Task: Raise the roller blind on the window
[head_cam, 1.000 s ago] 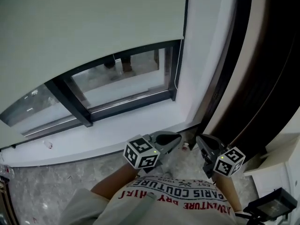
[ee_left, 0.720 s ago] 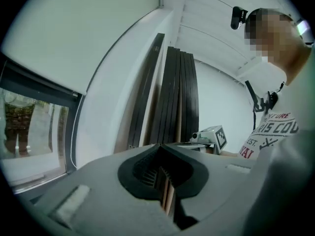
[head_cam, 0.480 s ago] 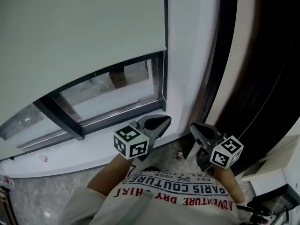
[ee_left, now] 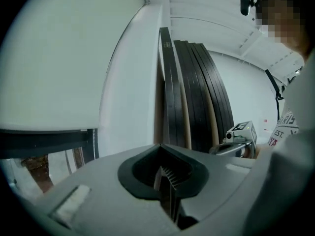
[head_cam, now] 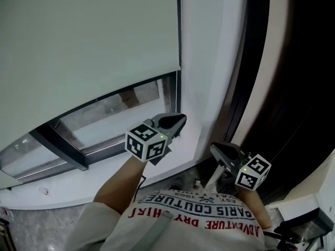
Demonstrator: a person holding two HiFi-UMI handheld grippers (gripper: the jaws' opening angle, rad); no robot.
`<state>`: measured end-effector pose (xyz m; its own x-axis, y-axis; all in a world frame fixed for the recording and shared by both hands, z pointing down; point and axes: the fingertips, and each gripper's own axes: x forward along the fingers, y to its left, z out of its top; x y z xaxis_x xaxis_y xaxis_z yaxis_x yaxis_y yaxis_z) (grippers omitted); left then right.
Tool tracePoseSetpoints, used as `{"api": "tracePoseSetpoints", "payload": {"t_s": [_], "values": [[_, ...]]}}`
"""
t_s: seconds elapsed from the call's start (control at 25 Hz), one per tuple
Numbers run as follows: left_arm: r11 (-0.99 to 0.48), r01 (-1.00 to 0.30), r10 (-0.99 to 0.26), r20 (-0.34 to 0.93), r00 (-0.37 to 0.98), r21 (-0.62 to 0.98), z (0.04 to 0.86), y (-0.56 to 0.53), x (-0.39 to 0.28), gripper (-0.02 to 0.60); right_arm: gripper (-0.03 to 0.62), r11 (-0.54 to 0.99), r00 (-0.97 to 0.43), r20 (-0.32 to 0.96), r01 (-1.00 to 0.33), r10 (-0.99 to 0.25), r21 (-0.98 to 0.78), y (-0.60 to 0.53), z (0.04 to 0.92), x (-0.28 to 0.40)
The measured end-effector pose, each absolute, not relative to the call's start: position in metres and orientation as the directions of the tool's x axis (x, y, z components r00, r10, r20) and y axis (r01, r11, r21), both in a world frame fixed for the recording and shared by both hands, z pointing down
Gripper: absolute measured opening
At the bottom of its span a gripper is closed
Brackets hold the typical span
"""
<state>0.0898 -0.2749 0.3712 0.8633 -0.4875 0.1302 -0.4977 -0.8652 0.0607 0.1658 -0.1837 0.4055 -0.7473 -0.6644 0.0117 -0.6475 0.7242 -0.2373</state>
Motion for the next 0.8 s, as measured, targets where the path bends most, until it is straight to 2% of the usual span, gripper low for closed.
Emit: {"api": "tracePoseSetpoints", "payload": {"t_s": [0.28, 0.6, 0.8], "values": [[-0.841, -0.537, -0.532, 0.077, 0.843, 0.068, 0.360, -0.373, 0.108, 0.006, 0.005, 0.678, -0.708, 0.019, -0.682, -0.706, -0.275, -0.216, 0.416, 0.183], [-0.780, -0.625, -0.622, 0.067, 0.780, 0.041, 0.358, -0.471, 0.116, 0.132, 0.005, 0.615, -0.670, 0.068, -0.713, -0.739, -0.338, -0.235, 0.442, 0.200], [-0.762, -0.644, -0.638, 0.097, 0.764, 0.061, 0.365, -0.508, 0.125, 0.141, 0.005, 0.596, -0.666, 0.092, -0.713, -0.740, -0.369, -0.240, 0.453, 0.203]]}}
